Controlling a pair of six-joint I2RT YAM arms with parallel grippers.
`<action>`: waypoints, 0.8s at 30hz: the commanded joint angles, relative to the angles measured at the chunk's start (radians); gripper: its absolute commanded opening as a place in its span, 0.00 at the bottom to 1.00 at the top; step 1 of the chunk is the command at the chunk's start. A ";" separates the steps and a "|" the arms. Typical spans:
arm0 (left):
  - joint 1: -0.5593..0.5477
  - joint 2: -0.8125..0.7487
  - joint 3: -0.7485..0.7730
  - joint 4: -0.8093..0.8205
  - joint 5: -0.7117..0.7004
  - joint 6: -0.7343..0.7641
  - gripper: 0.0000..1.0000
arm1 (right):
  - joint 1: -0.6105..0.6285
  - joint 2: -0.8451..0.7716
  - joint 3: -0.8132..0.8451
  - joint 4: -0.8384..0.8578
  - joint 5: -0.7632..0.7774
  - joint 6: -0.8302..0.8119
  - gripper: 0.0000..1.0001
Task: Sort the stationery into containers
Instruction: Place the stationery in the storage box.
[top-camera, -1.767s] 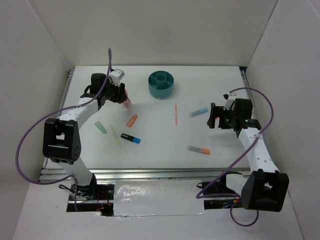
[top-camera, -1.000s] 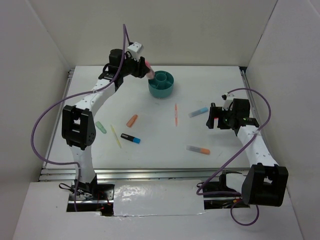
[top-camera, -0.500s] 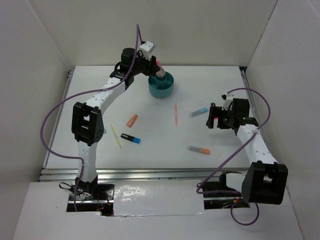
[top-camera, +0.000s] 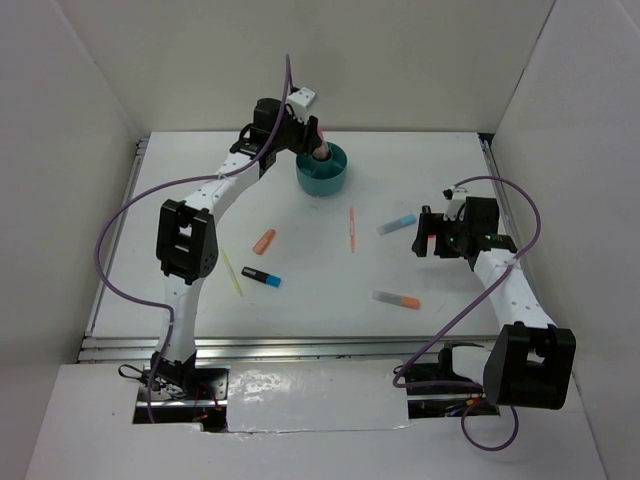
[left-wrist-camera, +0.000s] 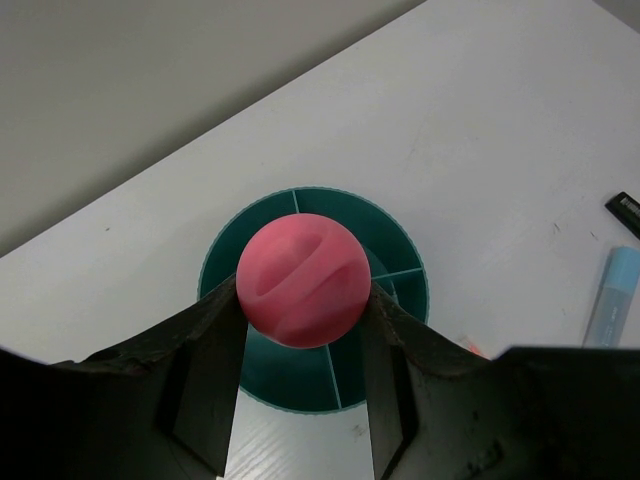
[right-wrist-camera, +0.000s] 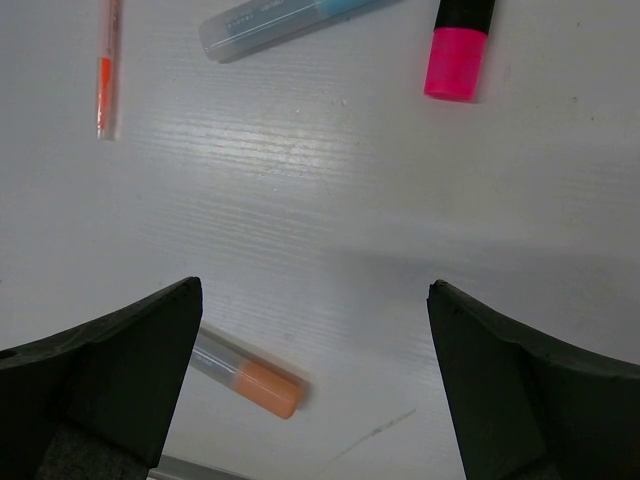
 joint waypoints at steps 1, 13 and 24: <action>-0.012 0.001 0.062 0.035 -0.004 0.017 0.02 | 0.000 -0.009 -0.011 0.055 -0.013 0.012 1.00; -0.031 0.031 0.104 -0.005 -0.054 0.051 0.55 | -0.018 -0.010 -0.014 0.053 -0.033 0.013 1.00; -0.039 -0.005 0.214 0.011 -0.126 0.088 0.94 | -0.023 -0.028 -0.005 0.058 -0.032 0.022 1.00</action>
